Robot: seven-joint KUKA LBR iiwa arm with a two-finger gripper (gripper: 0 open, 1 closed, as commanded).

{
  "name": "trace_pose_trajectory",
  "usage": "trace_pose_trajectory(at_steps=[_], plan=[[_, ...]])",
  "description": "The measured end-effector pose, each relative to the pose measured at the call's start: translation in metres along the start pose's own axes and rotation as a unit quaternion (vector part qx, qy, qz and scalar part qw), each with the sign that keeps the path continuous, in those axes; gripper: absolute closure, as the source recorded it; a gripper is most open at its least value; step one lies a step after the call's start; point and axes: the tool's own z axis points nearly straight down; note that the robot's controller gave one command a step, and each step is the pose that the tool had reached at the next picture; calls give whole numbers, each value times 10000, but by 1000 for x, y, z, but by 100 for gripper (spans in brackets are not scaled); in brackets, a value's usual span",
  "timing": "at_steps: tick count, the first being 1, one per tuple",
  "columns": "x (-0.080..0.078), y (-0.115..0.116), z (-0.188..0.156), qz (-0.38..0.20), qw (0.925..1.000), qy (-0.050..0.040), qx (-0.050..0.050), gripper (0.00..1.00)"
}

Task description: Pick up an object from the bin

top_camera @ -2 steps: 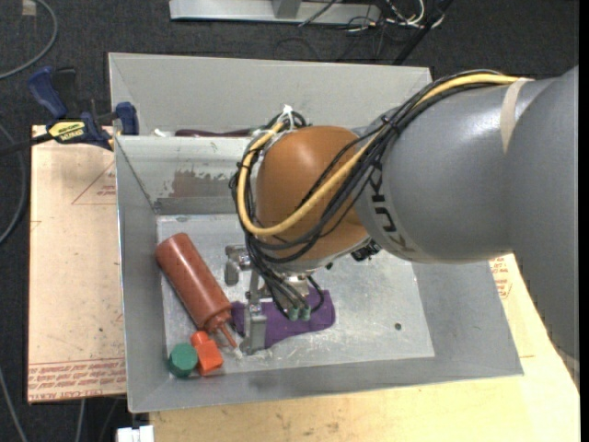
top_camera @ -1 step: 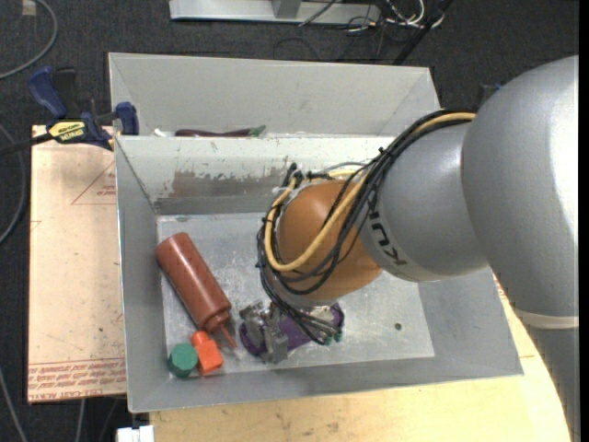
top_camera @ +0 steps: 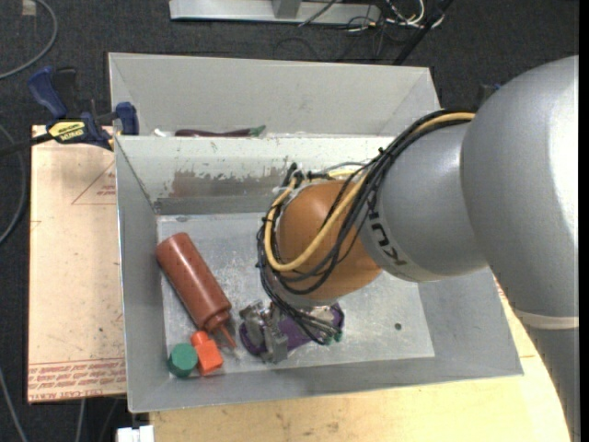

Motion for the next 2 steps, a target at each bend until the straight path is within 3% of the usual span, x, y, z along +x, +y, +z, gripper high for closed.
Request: trace_pose_trajectory(at_steps=[1, 2], plan=[[5, -1, -97, 104, 9999, -8, -5, 100], [5, 0, -97, 105, 9999, -7, -7, 100]])
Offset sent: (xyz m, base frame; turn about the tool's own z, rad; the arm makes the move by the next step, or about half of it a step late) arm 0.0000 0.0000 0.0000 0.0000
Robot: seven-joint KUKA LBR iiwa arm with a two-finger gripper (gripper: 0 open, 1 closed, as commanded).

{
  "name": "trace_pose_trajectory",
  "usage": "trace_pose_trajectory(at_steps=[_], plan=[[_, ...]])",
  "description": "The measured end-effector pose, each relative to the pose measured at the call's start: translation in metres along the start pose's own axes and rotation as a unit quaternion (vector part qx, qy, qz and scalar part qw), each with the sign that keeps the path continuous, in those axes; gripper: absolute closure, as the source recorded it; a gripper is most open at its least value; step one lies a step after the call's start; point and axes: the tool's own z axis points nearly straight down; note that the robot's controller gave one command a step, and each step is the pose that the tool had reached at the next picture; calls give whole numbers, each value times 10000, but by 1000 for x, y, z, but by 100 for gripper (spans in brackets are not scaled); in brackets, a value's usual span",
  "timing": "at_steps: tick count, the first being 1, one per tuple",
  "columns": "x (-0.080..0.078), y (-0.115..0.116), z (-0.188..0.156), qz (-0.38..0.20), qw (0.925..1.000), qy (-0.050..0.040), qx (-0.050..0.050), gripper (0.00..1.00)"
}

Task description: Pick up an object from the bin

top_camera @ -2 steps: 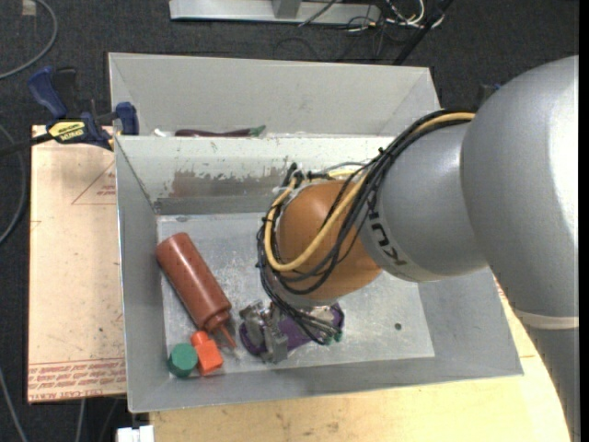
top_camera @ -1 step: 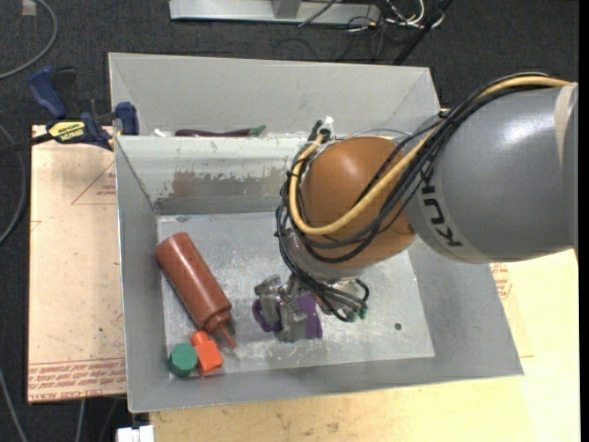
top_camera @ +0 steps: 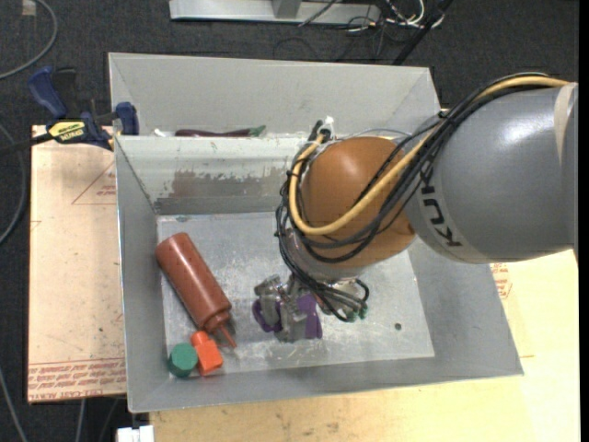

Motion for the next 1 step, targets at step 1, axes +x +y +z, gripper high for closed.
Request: trace_pose_trajectory(at_steps=[1], plan=[[-4, 3, -112, 215, 9998, -17, -2, 100]])
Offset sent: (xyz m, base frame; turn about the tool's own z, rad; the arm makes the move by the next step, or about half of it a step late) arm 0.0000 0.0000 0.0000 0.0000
